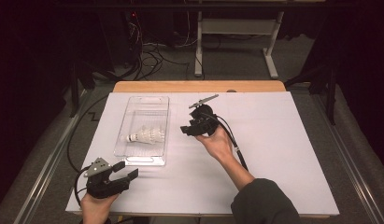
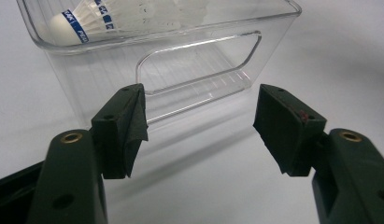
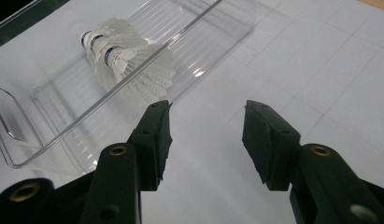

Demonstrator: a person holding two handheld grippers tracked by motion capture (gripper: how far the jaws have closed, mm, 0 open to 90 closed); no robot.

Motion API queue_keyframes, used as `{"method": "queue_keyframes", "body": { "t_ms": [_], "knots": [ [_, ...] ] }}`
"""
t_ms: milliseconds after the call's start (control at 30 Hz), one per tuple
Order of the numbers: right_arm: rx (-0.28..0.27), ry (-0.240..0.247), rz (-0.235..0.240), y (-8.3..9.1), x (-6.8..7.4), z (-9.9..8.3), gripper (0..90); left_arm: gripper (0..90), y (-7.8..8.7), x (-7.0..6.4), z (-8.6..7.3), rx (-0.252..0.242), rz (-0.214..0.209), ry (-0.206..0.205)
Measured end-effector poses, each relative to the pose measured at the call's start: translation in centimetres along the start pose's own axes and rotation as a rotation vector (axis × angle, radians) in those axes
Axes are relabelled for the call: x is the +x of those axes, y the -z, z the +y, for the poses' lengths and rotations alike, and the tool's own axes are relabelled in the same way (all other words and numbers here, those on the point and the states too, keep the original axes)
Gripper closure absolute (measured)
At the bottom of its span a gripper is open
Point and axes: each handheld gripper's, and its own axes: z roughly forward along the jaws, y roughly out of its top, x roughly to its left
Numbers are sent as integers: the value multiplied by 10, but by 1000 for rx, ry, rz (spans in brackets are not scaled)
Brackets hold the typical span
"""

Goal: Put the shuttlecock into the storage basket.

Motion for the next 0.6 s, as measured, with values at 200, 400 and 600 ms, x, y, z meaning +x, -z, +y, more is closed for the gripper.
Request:
{"method": "queue_keyframes", "body": {
  "t_ms": [200,400,600],
  "knots": [
    [-4,-11,-4,3,-3,-3,523,350,0,0,0,0,0,-1],
    [-5,-14,-8,6,-7,-6,519,351,0,0,0,0,0,-2],
    [-6,-26,-18,10,-11,-10,516,351,0,0,0,0,0,0]
  ]
}}
